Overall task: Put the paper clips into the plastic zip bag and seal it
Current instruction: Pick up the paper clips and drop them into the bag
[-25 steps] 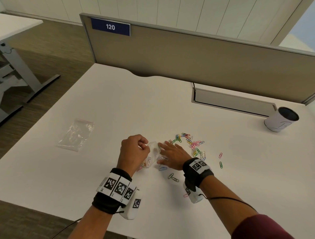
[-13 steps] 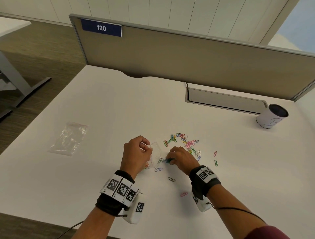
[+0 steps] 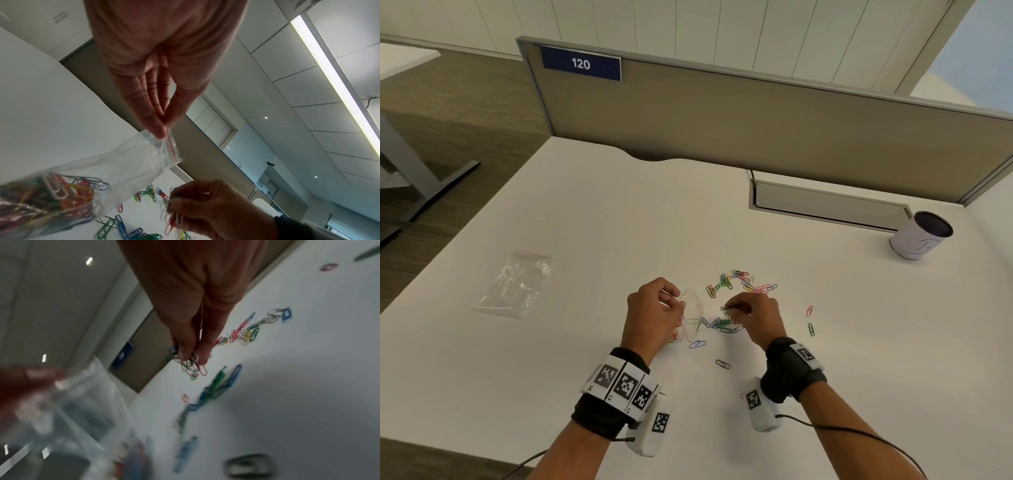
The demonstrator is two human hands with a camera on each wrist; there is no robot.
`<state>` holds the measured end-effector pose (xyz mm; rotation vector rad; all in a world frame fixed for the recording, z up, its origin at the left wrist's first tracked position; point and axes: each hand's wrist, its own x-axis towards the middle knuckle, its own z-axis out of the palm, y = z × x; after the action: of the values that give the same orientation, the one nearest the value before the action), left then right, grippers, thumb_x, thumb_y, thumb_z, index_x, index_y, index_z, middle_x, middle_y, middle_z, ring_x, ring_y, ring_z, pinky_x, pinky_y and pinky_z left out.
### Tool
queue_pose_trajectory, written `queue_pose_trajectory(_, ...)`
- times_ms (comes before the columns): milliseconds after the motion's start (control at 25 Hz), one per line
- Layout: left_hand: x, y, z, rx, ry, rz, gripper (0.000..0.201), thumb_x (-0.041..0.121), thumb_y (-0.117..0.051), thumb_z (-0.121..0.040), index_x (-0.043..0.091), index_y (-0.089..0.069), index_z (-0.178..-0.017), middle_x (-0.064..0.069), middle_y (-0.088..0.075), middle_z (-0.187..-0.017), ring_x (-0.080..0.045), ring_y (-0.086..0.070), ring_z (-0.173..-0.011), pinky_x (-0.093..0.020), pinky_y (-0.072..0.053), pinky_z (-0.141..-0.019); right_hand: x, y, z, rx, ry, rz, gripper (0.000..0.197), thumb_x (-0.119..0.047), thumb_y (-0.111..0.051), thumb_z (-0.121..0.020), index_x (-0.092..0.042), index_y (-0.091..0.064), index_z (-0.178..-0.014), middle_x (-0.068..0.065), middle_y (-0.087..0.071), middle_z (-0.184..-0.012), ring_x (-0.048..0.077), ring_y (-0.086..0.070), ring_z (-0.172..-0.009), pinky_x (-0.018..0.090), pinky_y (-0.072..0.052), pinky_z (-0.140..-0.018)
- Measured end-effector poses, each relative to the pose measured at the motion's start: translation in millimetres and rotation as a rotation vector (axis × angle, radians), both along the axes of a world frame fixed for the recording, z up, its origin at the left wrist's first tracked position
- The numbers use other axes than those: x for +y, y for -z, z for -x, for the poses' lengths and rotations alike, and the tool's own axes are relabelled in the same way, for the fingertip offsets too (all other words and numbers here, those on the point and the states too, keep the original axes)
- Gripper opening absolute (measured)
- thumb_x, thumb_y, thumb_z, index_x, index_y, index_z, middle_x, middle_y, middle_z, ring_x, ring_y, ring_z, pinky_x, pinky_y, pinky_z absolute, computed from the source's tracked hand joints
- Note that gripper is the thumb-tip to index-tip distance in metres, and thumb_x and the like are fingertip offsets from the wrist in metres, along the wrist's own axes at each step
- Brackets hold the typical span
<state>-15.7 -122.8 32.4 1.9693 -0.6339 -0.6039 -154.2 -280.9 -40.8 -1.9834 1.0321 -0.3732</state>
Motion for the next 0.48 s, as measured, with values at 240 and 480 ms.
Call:
queue_pose_trajectory(240, -2, 4, 0, 0.005, -0.006, 0.012, 0.008, 0.004, -0.070, -0.082, 0.005, -0.065, -0.087, -0.013, -0.069, -0.079, -0.020, -0.072, -0.059, -0.039, -0.063, -0.060, 25, -57, -4, -0.471, 0.084, -0.477, 0.015, -0.001, -0.071, -0.079, 0.003, -0.070, -0.094, 0.022, -0.072, -0.087, 0.026, -0.070, -0.074, 0.033, -0.060, -0.075)
queue_pose_trajectory(480, -4, 0, 4, 0.022, 0.002, 0.000, 0.010, 0.004, -0.068, -0.083, 0.008, -0.064, -0.090, -0.010, -0.069, -0.079, -0.019, -0.072, -0.059, -0.036, -0.063, -0.055, 43, -70, -35, 0.001, -0.151, -0.059, 0.008, -0.008, -0.073, -0.079, -0.004, -0.073, -0.086, 0.013, -0.075, -0.080, 0.020, -0.071, -0.065, 0.031, -0.061, -0.069)
